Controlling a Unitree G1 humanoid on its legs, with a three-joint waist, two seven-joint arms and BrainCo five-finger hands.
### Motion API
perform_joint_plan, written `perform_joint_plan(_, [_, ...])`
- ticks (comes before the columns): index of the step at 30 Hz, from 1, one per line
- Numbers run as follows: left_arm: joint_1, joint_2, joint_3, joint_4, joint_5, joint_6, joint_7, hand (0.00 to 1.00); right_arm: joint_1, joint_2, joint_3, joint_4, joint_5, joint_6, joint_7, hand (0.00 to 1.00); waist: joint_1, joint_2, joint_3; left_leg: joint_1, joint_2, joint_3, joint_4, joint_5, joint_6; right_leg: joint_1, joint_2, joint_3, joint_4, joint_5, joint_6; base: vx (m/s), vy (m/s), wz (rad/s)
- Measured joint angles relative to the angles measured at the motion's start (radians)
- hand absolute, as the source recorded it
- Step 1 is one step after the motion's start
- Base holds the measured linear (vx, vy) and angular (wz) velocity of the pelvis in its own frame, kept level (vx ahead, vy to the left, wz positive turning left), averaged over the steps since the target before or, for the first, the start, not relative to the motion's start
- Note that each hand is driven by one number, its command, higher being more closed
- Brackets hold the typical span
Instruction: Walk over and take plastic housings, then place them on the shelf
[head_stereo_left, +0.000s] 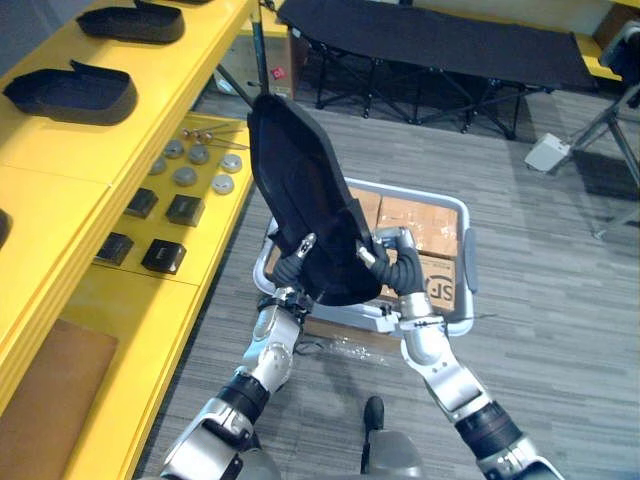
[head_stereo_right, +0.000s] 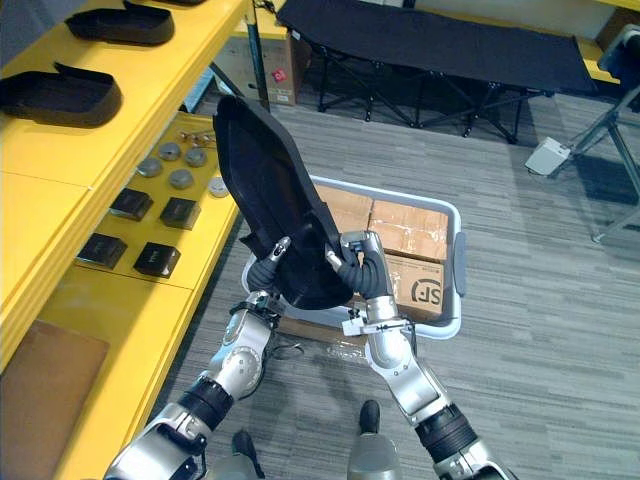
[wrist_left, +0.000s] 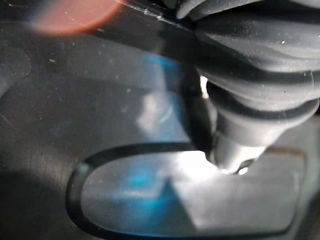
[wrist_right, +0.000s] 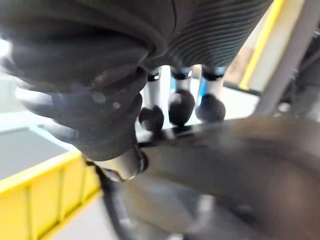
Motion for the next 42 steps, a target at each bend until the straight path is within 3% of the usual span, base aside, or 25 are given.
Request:
perform_joint_plan(3, [0.038, -0.002, 0.030, -0.115, 0.167, 0.008, 0.099, 1.00, 0.074, 0.006, 0.003, 0.012, 0.073, 0.001, 0.025, 0.00, 0.015, 0.004, -0.030, 0.008, -0.004, -0.004, -0.017, 0.006, -0.001, 0.005, 0.000, -0.008, -0.001, -0.002, 0.002, 0.03, 0.011, 0.08])
perform_joint_plan(6, [0.070, -0.018, 0.045, -0.194, 0.304, 0.014, 0.165, 1.00, 0.088, 0.016, 0.009, 0.014, 0.194, -0.029, 0.081, 0.00, 0.016, 0.015, -0.050, 0.029, -0.008, -0.002, -0.030, 0.009, -0.001, 0.019, -0.003, -0.009, -0.001, -0.003, 0.003, 0.00, 0.000, 0.00])
perform_joint_plan(8, [0.096, -0.043, 0.056, -0.225, 0.390, 0.043, 0.205, 1.00, 0.111, 0.017, 0.003, 0.010, 0.312, -0.080, 0.128, 0.00, 0.016, 0.030, -0.071, 0.053, -0.018, -0.003, -0.055, 0.019, 0.002, 0.034, -0.010, -0.014, -0.001, -0.010, 0.012, -0.01, 0.018, 0.04])
perform_joint_plan(10, [0.128, -0.053, 0.067, -0.231, 0.441, 0.052, 0.228, 1.00, 0.130, 0.030, -0.002, -0.004, 0.397, -0.100, 0.157, 0.00, 0.017, 0.045, -0.092, 0.058, -0.022, -0.003, -0.067, 0.025, 0.002, 0.034, -0.012, -0.015, -0.001, -0.011, 0.014, -0.01, 0.010, 0.02])
perform_joint_plan(22, [0.270, -0.031, 0.151, -0.319, 0.726, 0.052, 0.362, 1.00, 0.168, 0.084, -0.173, -0.135, 0.492, -0.109, 0.174, 0.00, 0.020, 0.042, -0.115, 0.076, -0.023, -0.015, -0.102, 0.049, 0.002, 0.046, -0.010, -0.037, 0.001, -0.016, 0.013, -0.02, 0.003, 0.03])
perform_joint_plan(27, [0.306, -0.019, 0.222, -0.390, 0.902, 0.057, 0.439, 1.00, 0.208, 0.085, -0.257, -0.201, 0.732, -0.183, 0.328, 0.00, 0.019, 0.043, -0.117, 0.075, -0.023, -0.015, -0.102, 0.049, 0.002, 0.046, -0.010, -0.036, -0.001, -0.015, 0.013, 0.00, 0.000, 0.00])
perform_joint_plan(30, [0.336, -0.018, 0.269, -0.399, 0.909, 0.056, 0.447, 1.00, 0.239, 0.091, -0.349, -0.233, 0.842, -0.198, 0.398, 0.00, 0.016, 0.044, -0.129, 0.074, -0.023, -0.014, -0.102, 0.049, 0.002, 0.046, -0.009, -0.035, -0.002, -0.016, 0.013, 0.00, 0.000, 0.00])
perform_joint_plan(33, [0.375, -0.017, 0.331, -0.408, 0.839, 0.030, 0.423, 1.00, 0.315, 0.112, -0.463, -0.233, 0.857, -0.178, 0.402, 0.00, 0.015, 0.045, -0.130, 0.073, -0.023, -0.009, -0.102, 0.047, 0.002, 0.041, -0.009, -0.031, -0.004, -0.016, 0.013, 0.00, 0.009, -0.05])
perform_joint_plan(37, [0.458, -0.026, 0.358, -0.521, 0.712, -0.016, 0.352, 1.00, 0.420, 0.144, -0.538, -0.174, 0.757, -0.097, 0.296, 0.00, 0.012, 0.048, -0.132, 0.072, -0.023, 0.005, -0.102, 0.043, 0.001, 0.029, -0.009, -0.017, -0.009, -0.017, 0.014, 0.00, 0.014, -0.11])
perform_joint_plan(42, [0.517, -0.037, 0.361, -0.607, 0.701, -0.027, 0.333, 1.00, 0.430, 0.155, -0.529, -0.127, 0.660, -0.031, 0.334, 0.00, 0.015, 0.071, -0.146, 0.070, -0.024, -0.003, -0.101, 0.041, 0.001, 0.034, -0.009, -0.025, -0.013, -0.017, 0.014, 0.00, 0.011, 0.03])
